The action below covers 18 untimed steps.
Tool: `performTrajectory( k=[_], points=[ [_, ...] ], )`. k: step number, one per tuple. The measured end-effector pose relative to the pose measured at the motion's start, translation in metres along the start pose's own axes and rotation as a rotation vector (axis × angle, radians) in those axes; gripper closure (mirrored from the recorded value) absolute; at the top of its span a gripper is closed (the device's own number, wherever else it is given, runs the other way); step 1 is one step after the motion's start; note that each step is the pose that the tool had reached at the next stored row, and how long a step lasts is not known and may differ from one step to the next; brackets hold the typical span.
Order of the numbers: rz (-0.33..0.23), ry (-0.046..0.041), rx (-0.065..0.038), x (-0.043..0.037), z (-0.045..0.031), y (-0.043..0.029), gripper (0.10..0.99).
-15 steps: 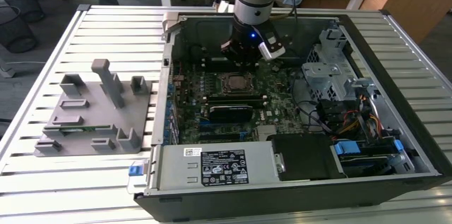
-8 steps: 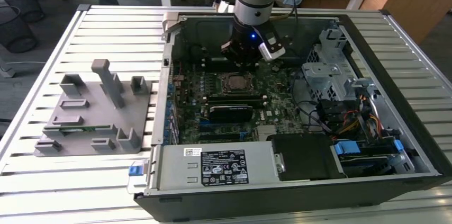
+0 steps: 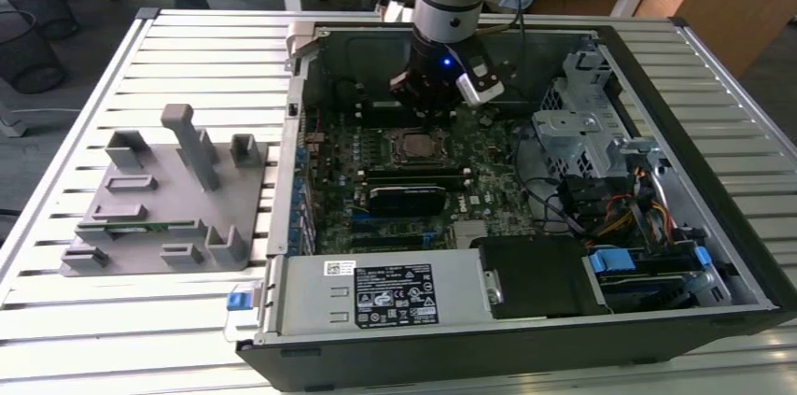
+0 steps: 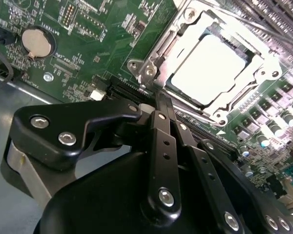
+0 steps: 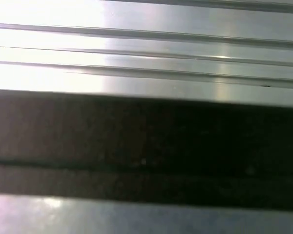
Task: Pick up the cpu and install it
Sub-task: 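Install the first cpu locking lever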
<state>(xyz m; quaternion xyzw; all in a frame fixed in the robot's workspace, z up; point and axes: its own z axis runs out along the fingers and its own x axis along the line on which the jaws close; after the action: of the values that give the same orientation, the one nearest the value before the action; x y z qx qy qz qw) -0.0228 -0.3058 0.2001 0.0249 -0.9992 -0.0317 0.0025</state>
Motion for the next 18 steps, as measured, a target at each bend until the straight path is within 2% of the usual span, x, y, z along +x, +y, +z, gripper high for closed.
performTrajectory(
  k=[3,5,11,15,16,18],
  points=[
    [0.000,0.0012,0.018,-0.0001,0.0017,-0.0002,0.980],
    [0.000,0.0019,0.023,-0.0003,0.0030,-0.0001,0.980],
    [0.000,0.0015,0.022,-0.0007,0.0052,0.0020,0.980],
    [0.000,0.0006,0.008,-0.0008,0.0054,0.0033,0.980],
    [0.000,-0.0006,0.006,-0.0010,0.0042,0.0038,0.980],
    [0.000,0.0004,0.007,-0.0008,-0.0046,0.0041,0.980]
  ],
)
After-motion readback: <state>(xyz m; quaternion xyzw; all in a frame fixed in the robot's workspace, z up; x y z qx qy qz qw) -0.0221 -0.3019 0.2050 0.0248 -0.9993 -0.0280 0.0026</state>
